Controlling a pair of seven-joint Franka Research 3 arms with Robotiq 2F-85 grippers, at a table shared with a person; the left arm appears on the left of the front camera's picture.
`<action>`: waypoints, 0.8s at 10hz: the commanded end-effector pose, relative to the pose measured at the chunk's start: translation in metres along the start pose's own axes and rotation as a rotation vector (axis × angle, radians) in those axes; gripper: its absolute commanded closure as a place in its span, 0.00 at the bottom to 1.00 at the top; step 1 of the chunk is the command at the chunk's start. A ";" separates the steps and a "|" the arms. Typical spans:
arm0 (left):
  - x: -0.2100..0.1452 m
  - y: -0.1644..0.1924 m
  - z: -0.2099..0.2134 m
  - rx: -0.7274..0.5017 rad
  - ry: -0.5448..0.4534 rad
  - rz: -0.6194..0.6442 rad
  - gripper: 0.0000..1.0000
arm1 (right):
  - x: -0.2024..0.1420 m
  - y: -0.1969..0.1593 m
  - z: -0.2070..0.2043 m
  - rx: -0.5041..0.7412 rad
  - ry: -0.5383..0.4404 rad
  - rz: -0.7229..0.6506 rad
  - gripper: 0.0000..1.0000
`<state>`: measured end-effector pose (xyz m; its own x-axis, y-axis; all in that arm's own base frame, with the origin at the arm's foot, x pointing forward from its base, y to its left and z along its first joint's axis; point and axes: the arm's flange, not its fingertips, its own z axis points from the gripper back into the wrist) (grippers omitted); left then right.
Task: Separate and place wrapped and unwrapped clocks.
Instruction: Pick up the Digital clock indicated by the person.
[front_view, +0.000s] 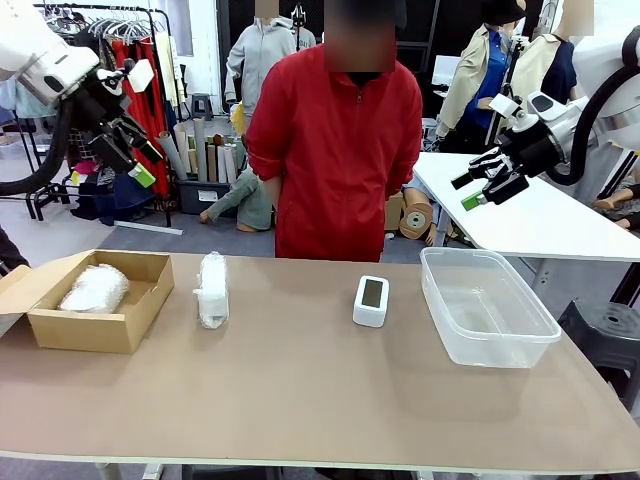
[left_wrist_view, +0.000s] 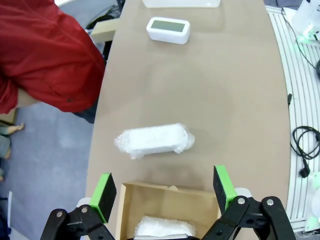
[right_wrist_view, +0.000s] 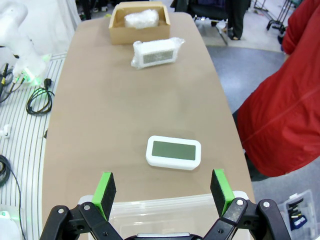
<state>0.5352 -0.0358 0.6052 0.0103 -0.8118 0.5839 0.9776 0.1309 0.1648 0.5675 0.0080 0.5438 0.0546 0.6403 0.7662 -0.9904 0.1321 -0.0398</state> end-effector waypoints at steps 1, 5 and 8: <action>-0.009 0.004 -0.004 -0.054 -0.021 -0.075 0.00 | 0.001 0.000 0.001 -0.005 0.000 0.003 0.00; -0.019 0.012 -0.024 -0.088 -0.115 -0.250 0.00 | 0.001 0.000 0.001 -0.005 0.000 0.003 0.00; -0.020 0.018 -0.025 -0.105 -0.129 -0.247 0.00 | 0.001 0.000 0.001 -0.005 0.000 0.003 0.00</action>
<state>0.5535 -0.0361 0.5705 -0.2702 -0.7512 0.6023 0.9568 -0.1395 0.2552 0.5675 0.0080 0.5438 0.0546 0.6403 0.7662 -0.9904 0.1321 -0.0398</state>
